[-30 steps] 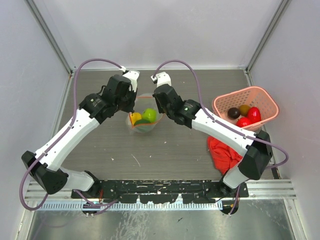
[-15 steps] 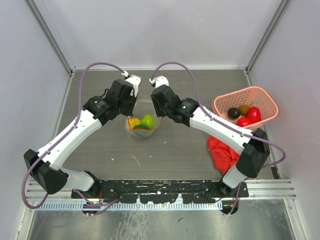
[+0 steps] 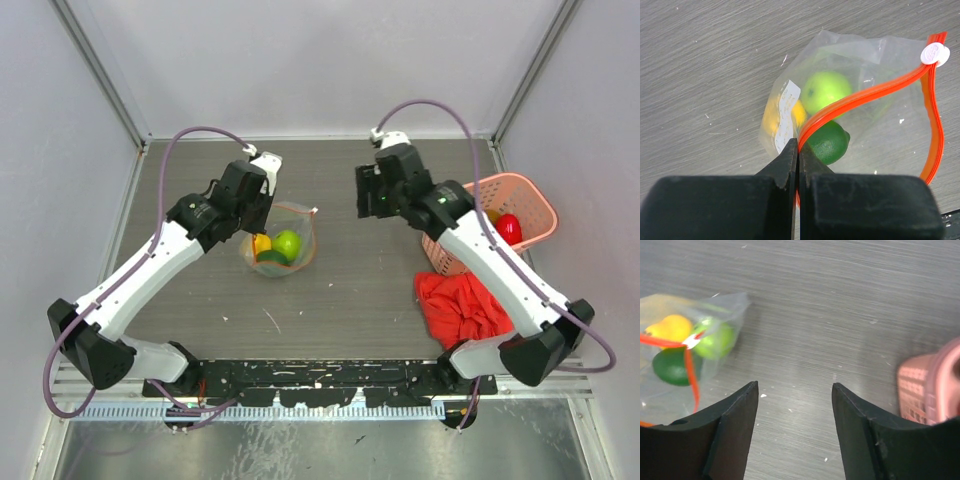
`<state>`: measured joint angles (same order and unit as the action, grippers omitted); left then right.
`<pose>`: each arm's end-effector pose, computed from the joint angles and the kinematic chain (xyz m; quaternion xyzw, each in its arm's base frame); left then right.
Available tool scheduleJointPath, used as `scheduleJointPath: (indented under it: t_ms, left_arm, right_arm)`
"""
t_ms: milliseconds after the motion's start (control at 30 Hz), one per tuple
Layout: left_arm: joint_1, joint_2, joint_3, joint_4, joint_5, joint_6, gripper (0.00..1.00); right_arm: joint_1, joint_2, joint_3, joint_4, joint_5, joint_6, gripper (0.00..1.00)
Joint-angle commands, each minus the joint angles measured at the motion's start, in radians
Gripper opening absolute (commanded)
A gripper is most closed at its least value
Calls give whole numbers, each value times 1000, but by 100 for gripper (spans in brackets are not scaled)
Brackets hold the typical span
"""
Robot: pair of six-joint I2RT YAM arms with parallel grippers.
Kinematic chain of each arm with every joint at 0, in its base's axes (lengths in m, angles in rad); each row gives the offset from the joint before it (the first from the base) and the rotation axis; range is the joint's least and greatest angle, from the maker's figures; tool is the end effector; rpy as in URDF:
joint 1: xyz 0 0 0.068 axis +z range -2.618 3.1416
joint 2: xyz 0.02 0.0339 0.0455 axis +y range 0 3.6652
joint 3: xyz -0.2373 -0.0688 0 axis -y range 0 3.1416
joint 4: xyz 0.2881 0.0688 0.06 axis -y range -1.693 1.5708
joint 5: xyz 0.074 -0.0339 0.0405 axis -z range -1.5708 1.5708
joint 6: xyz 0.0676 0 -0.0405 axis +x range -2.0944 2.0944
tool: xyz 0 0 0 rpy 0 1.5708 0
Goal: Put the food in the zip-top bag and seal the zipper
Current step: Place the fake fruit in the zipper food storage bag, then pick up the fake fruit from the bin.
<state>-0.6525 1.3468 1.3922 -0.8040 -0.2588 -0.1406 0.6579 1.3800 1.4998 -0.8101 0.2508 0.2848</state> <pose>0.2914 -0.2009 0.3220 0.1813 0.8942 -0.0420 0.4071 0.2962 0.2077 0.3517 -0.1141 0.8919 0.0912 0.4281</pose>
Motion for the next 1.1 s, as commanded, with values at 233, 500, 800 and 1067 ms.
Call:
scheduleJointPath:
  t_ms: [233, 500, 800, 1067]
  left_arm:
    - [-3, -46, -4, 52, -10, 4, 0]
    - [-12, -55, -7, 52, -27, 9, 0]
    - [-37, -54, -9, 51, -54, 19, 0]
    - [-39, -55, -11, 52, -54, 19, 0]
  right_arm:
    - [-423, -137, -68, -97, -77, 4, 81]
    - [-664, -115, -110, -110, -84, 47, 92]
    - [-749, -26, -121, -103, -57, 162, 100]
    - [-753, 92, -98, -109, 11, 154, 100]
